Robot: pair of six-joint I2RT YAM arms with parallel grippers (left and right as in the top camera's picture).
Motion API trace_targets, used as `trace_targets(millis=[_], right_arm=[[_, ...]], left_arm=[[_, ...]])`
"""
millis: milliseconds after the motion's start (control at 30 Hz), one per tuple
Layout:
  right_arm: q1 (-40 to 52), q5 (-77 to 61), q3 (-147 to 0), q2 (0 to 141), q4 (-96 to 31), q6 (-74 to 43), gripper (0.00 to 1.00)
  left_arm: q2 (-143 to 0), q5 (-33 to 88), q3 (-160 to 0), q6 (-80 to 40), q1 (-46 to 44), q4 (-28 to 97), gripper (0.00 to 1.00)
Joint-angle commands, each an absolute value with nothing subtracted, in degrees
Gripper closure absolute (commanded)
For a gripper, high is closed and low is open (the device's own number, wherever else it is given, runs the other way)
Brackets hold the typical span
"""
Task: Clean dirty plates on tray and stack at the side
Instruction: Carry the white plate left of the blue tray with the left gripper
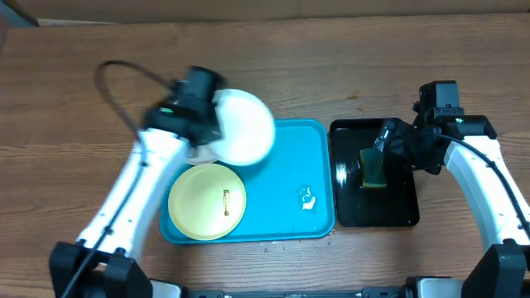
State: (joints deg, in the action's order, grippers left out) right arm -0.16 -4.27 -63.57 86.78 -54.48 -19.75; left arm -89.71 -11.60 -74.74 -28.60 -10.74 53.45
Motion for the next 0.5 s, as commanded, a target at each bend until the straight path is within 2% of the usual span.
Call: trace_targets(millis=[0,233,300,467], right_arm=[[-0.1,-4.6,-63.3,86.9,-54.1,-20.2,0.0],[-0.1,-4.6,-63.3,86.9,-54.1,-20.2,0.0],[-0.1,-4.6,-63.3,86.9,-54.1,-20.2,0.0],[-0.1,-4.6,-63.3,86.9,-54.1,-20.2,0.0]], left_arm=[[-88.7,-0.2,-76.3,-29.3,0.3,53.8,0.96],[-88.7,16.0,-76.3,-25.6,24.4,53.3,0.96],[-88.7,14.1,-76.1,-25.5,29.5,53.4,0.96],[-88.8,0.1,-73.3,-29.4,38.2,53.3,0.96]])
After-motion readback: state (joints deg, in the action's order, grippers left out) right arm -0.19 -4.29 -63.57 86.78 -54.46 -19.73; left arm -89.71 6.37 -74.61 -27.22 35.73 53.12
